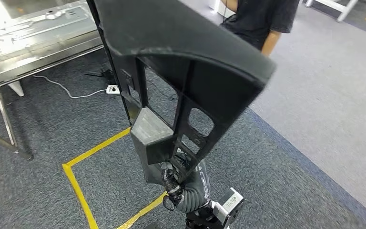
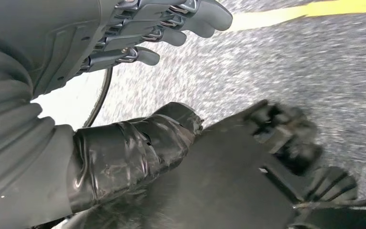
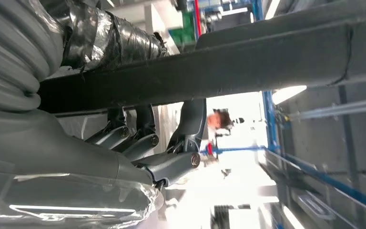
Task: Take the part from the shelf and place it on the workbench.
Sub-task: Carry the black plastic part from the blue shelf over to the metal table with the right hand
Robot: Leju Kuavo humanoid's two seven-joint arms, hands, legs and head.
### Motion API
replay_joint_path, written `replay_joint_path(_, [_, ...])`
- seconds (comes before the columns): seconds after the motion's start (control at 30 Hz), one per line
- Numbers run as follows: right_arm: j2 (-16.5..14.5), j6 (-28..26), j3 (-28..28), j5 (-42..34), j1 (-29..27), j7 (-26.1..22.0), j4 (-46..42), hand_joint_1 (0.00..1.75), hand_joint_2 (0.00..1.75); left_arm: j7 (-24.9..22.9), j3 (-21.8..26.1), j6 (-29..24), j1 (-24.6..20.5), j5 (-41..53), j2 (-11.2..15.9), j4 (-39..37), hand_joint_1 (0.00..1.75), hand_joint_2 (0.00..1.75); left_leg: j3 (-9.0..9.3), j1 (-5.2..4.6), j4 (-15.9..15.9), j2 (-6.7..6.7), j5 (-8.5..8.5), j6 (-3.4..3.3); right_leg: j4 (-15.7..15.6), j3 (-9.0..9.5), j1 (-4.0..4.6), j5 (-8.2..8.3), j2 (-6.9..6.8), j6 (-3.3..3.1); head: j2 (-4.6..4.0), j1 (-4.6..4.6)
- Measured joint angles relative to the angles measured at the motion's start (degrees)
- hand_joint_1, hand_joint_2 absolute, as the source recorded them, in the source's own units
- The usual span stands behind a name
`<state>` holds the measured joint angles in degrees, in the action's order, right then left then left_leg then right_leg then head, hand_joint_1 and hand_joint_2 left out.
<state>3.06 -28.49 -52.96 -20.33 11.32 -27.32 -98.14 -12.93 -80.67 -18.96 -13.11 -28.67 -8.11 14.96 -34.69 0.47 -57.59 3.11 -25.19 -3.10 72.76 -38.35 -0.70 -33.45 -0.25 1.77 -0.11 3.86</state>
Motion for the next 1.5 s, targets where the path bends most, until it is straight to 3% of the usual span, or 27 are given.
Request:
replay_joint_path(0.03, [-0.08, 0.19, 0.0, -0.07, 0.1, -0.11, 0.32, 1.75, 1.75, -0.09, 0.0, 0.09, 0.19, -0.12, 0.04, -0.01, 0.0, 1.75, 0.04, 0.0, -0.08, 0.95, -0.02, 0.05, -3.22, 1.23, -0.01, 2.29, 0.61, -0.22, 0.0, -0.01])
replay_joint_path(0.1, [-0.31, 0.44, 0.0, -0.08, 0.37, -0.44, 0.73, 1.75, 1.75, -0.33, 0.0, 0.28, 0.46, 0.14, 0.05, 0.01, 0.0, 1.75, -0.19, -0.01, -0.4, 2.61, -0.11, 0.3, -10.79, 4.28, -0.18, 5.82, 3.54, -0.77, 0.0, -0.04])
replay_joint_path(0.17, [-0.5, 0.55, 0.0, -0.05, 0.45, -0.68, 0.92, 1.75, 1.75, -0.59, 0.0, 0.46, 0.63, 0.75, 0.03, 0.01, 0.0, 1.75, -0.75, 0.14, -0.7, 3.99, -0.04, 0.89, -14.23, 5.77, -0.18, 6.44, 5.43, -1.06, 0.01, -0.09])
replay_joint_path(0.23, [-0.63, 0.57, 0.0, -0.05, 0.4, -0.72, 1.04, 1.75, 1.75, -0.71, 0.0, 0.58, 0.91, 1.15, 0.08, -0.01, 0.0, 1.75, -1.1, 0.34, -0.67, 5.02, 0.13, 1.66, -14.7, 6.16, -0.11, 6.37, 4.46, -1.35, 0.02, -0.12])
replay_joint_path(0.3, [-0.84, 0.58, 0.0, -0.06, 0.46, -0.71, 1.19, 1.75, 1.75, -0.73, 0.0, 0.61, 1.18, 1.29, 0.14, -0.01, 0.0, 1.75, -1.9, 0.18, -2.21, 3.17, -0.82, 2.34, -15.3, 6.65, -0.3, 6.57, 3.1, -1.95, 0.01, 0.11])
replay_joint_path(0.37, [-0.99, 0.6, 0.0, -0.08, 0.47, -0.74, 1.31, 1.75, 1.75, -0.73, 0.0, 0.6, 1.15, 1.36, 0.17, -0.01, 0.0, 1.75, -4.67, 0.07, -7.91, -0.28, -3.65, 2.88, -15.58, 7.07, -0.26, 6.55, 1.44, -2.51, 0.0, 0.51])
replay_joint_path(0.43, [-1.03, 0.6, 0.0, -0.1, 0.43, -0.72, 1.53, 1.75, 1.75, -0.73, 0.0, 0.61, 1.1, 1.4, 0.18, -0.01, 0.0, 1.75, -8.14, 0.25, -14.58, -1.91, -5.99, 3.27, -15.45, 7.23, -0.05, 6.25, -0.35, -2.85, 0.0, 0.68])
replay_joint_path(0.47, [-1.03, 0.6, 0.0, -0.11, 0.41, -0.69, 1.67, 1.75, 1.75, -0.73, 0.0, 0.61, 1.17, 1.41, 0.19, -0.01, 0.0, 1.75, -8.85, 0.33, -15.78, -2.27, -5.84, 3.39, -15.38, 7.33, 0.0, 6.06, -1.2, -2.89, 0.0, 0.7])
replay_joint_path(0.5, [-1.03, 0.6, 0.0, -0.13, 0.42, -0.68, 1.79, 1.75, 1.75, -0.73, 0.0, 0.61, 1.27, 1.41, 0.21, -0.01, 0.0, 1.75, -8.48, 0.4, -14.89, -2.61, -4.72, 3.44, -15.29, 7.47, 0.0, 5.85, -2.0, -2.84, 0.0, 0.7])
replay_joint_path(0.6, [-1.08, 0.59, 0.0, -0.16, 0.46, -0.68, 1.88, 1.75, 1.75, -0.73, 0.0, 0.6, 1.26, 1.42, 0.31, -0.01, 0.0, 1.75, -3.34, 0.08, -4.82, -5.65, -0.25, 3.07, -14.81, 8.04, 0.24, 4.91, -4.03, -2.23, 0.0, 0.73])
replay_joint_path(0.67, [-1.11, 0.49, 0.0, -0.08, 0.53, -0.64, 1.9, 1.75, 1.75, -0.69, -0.01, 0.6, 1.08, 1.47, 0.33, -0.01, 0.0, 1.75, -1.86, -0.36, -1.81, -6.94, -0.05, 2.36, -14.64, 8.27, 0.61, 4.42, -5.07, -1.6, 0.0, 0.5])
replay_joint_path(0.73, [-1.12, 0.21, 0.0, 0.21, 0.57, -0.6, 1.95, 1.75, 1.75, -0.58, -0.02, 0.69, 1.13, 1.62, 0.37, -0.01, 0.0, 1.75, -1.81, -0.38, -1.6, -5.89, -0.11, 1.6, -14.71, 8.5, 0.79, 4.08, -6.18, -1.02, 0.01, 0.23])
replay_joint_path(0.8, [-1.13, -0.27, 0.0, 0.73, 0.62, -0.57, 2.01, 1.75, 1.75, -0.29, -0.02, 1.05, 1.3, 1.86, 0.45, -0.01, 0.0, 1.75, -1.5, -0.19, -1.13, -4.67, 0.04, 0.99, -13.33, 8.27, 0.52, 2.78, -5.0, -0.48, 0.01, 0.05])
replay_joint_path(0.9, [-1.06, -1.11, 0.0, 1.89, 0.58, -0.05, 2.03, 1.75, 1.75, 0.25, -0.02, 2.06, 1.24, 2.13, 0.65, -0.01, 0.0, 1.75, -1.32, -0.01, -0.85, -2.86, 0.2, 0.32, -3.86, 3.86, 0.15, -1.91, -0.96, -0.05, 0.01, -0.33])
replay_joint_path(0.93, [-0.98, -1.32, 0.0, 2.39, 0.53, 0.58, 2.03, 1.75, 1.75, 0.21, -0.02, 2.74, 1.22, 2.17, 0.74, -0.01, 0.0, 1.75, -1.33, -0.01, -0.88, -2.14, 0.21, 0.24, -0.54, 2.05, 0.14, -2.92, -0.46, 0.04, 0.01, -0.41])
replay_joint_path(0.97, [-0.88, -1.49, 0.0, 3.01, 0.48, 1.43, 2.03, 1.75, 1.75, 0.0, -0.02, 3.55, 1.22, 2.19, 0.86, -0.01, 0.0, 1.75, -1.33, -0.01, -0.95, -1.33, 0.2, 0.23, 1.14, 0.94, 0.11, -2.85, -0.23, 0.1, 0.01, -0.44])
replay_joint_path(1.0, [-0.8, -1.54, 0.0, 3.82, 0.44, 2.3, 2.03, 1.75, 1.75, -0.38, -0.02, 4.31, 1.21, 2.16, 0.98, -0.01, 0.0, 1.75, -1.32, 0.0, -1.04, -0.51, 0.2, 0.24, 0.73, 0.81, 0.05, -1.69, -0.07, 0.12, 0.01, -0.47])
replay_joint_path(1.03, [-0.75, -1.61, 0.0, 4.94, 0.42, 3.16, 1.96, 1.75, 1.75, -0.81, -0.02, 4.97, 1.18, 2.05, 1.07, -0.01, 0.0, 1.75, -1.3, 0.02, -1.16, 0.37, 0.19, 0.27, -1.84, 1.73, -0.07, 0.39, 0.29, 0.09, 0.0, -0.5])
replay_joint_path(1.1, [-0.75, -1.93, 0.0, 7.64, 0.32, 4.61, 1.37, 1.75, 1.75, -1.54, -0.02, 5.8, 0.98, 1.79, 1.14, -0.01, 0.0, 1.75, -1.48, -0.03, -1.52, 2.01, 0.17, 0.55, -9.22, 4.65, -0.48, 4.05, 2.79, -0.12, 0.0, -0.5])
replay_joint_path(1.17, [-0.68, -2.18, 0.0, 9.47, 0.11, 5.83, 0.28, 1.75, 1.75, -2.43, -0.02, 6.66, 0.59, 1.7, 1.14, 0.0, 0.0, 1.75, -1.94, 0.03, -1.69, 3.4, 0.36, 1.25, -13.11, 6.11, -0.64, 5.05, 4.97, -0.42, 0.0, -0.49])
replay_joint_path(1.2, [-0.63, -2.12, 0.0, 9.79, 0.01, 6.3, -0.22, 1.75, 1.75, -3.01, -0.02, 7.22, 0.43, 1.74, 1.15, 0.0, 0.0, 1.75, -2.15, 0.1, -1.64, 4.05, 0.55, 1.7, -13.41, 6.2, -0.51, 4.97, 5.07, -0.64, 0.0, -0.48])
replay_joint_path(1.27, [-0.52, -1.79, 0.0, 9.89, -0.11, 6.98, -0.93, 1.75, 1.75, -4.14, -0.02, 8.22, 0.34, 1.87, 1.16, 0.0, 0.0, 1.75, -2.45, 0.33, -1.55, 4.65, 0.78, 2.43, -13.73, 6.51, -0.44, 5.31, 3.79, -1.33, 0.0, -0.54])
replay_joint_path(1.33, [-0.36, -1.26, 0.03, 9.86, -0.24, 7.58, -1.53, 1.75, 1.75, -5.0, -0.03, 8.72, 0.28, 2.24, 1.13, 0.01, 0.0, 1.75, -3.8, 0.18, -4.25, 2.23, -0.93, 2.92, -14.33, 6.93, -0.61, 5.73, 2.44, -2.09, 0.0, -0.06])
replay_joint_path(1.4, [0.1, -0.52, 0.15, 9.66, -0.68, 8.09, -2.17, 1.75, 1.75, -5.38, -0.11, 8.81, 0.02, 3.11, 0.99, 0.02, 0.0, 1.75, -6.69, 0.1, -10.68, -1.11, -4.48, 3.25, -14.56, 7.01, -0.44, 5.88, 1.08, -2.5, 0.0, 0.44])
replay_joint_path(1.43, [0.43, -0.02, 0.33, 9.22, -1.07, 8.11, -2.46, 1.75, 1.75, -5.44, -0.24, 8.85, -0.16, 3.8, 0.91, 0.02, 0.0, 1.75, -8.14, 0.18, -14.05, -1.88, -5.95, 3.38, -14.55, 6.99, -0.33, 5.86, 0.41, -2.58, 0.0, 0.46])
replay_joint_path(1.5, [1.12, 1.03, 0.96, 7.88, -2.07, 7.48, -2.97, 1.75, 1.75, -5.69, -0.81, 9.13, -0.35, 5.55, 0.77, 0.02, 0.0, 1.75, -8.64, 0.32, -16.26, -2.56, -6.16, 3.53, -14.51, 6.97, -0.24, 5.8, -0.69, -2.58, 0.0, 0.47])
